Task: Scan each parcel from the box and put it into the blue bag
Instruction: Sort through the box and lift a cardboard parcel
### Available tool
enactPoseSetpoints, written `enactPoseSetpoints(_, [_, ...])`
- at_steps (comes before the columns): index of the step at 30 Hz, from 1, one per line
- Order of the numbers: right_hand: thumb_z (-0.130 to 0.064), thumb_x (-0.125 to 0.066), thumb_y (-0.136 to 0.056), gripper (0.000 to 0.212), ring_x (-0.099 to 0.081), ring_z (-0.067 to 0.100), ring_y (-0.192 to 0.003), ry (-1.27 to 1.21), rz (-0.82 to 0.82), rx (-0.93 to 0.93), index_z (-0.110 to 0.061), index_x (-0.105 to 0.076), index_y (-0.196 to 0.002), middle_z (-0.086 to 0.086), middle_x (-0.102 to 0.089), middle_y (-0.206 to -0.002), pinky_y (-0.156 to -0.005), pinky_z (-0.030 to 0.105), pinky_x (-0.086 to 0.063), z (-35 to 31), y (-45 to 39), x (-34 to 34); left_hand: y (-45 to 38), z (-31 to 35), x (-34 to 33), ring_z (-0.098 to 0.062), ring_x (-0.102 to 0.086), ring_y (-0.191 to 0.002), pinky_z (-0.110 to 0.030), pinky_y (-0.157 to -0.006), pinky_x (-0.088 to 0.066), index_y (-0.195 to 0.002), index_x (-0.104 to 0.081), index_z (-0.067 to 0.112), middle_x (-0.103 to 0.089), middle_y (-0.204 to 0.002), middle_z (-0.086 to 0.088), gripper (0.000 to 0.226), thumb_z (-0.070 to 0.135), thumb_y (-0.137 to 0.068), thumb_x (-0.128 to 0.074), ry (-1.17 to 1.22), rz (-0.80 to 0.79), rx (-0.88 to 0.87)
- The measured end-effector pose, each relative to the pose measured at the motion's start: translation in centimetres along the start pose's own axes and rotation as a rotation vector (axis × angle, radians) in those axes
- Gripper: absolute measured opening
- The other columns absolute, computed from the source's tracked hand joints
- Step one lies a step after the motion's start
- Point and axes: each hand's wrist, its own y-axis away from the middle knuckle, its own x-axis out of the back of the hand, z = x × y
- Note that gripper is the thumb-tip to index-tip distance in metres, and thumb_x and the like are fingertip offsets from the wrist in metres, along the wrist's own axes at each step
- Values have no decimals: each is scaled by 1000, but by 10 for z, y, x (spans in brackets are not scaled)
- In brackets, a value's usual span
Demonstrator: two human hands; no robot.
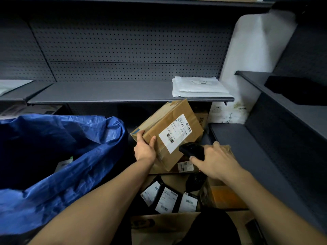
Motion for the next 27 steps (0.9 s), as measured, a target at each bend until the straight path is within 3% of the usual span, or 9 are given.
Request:
enactPoseSetpoints(7, [-69,-42,-92,69,-47,34,-117,-32,39,-20,-11,-51,-130,13,-45,-124,-93,41,-42,-1,8,9,2,10,7,-35,-44,-127,-39,-103,-36,-144,-40,29,-58,-128,-14,55,42,-95,-60,8,6,35])
enactPoseSetpoints(13, [-69,-36,-92,75,-49,31,-115,67,314,-38,-10,-45,-137,12,-47,-124,-91,45,-47,-1,4,28,-7,33,22,-36,-52,-122,-40,-103,-42,-137,-47,22,-57,-132,-12,56,44,-90,-66,123,35,150])
enactPoseSetpoints(16, [-67,-35,-93,78,-48,32,-116,122,425,-69,-7,-42,-141,13,-48,-125,-91,45,-46,-4,2,41,-25,38,26,-39,-62,-104,-54,-90,-54,-128,-48,21,-62,-119,-14,68,55,-75,-73,302,16,266])
enactPoseSetpoints(20, [-67,-36,-93,83,-49,33,-115,140,501,-100,-2,-39,-145,16,-50,-124,-91,46,-47,-9,0,58,-11,72,49,-36,-57,-95,-61,-79,-55,-131,-41,11,-52,-110,-13,45,26,-96,-64,503,6,342])
enactPoseSetpoints(25, [-68,-36,-93,81,-49,35,-118,124,515,-114,-3,-42,-142,17,-50,-127,-92,48,-48,-21,-4,77,-25,96,82,-36,-54,-98,-65,-79,-53,-130,-42,5,-52,-120,-17,44,22,-96,-64,548,22,365])
enactPoseSetpoints(27, [-68,-36,-92,80,-50,35,-117,128,522,-103,-3,-44,-139,16,-51,-125,-90,48,-48,-29,-5,85,-34,104,102,-37,-56,-99,-63,-68,-55,-127,-43,5,-54,-120,-16,44,23,-94,-66,567,7,357])
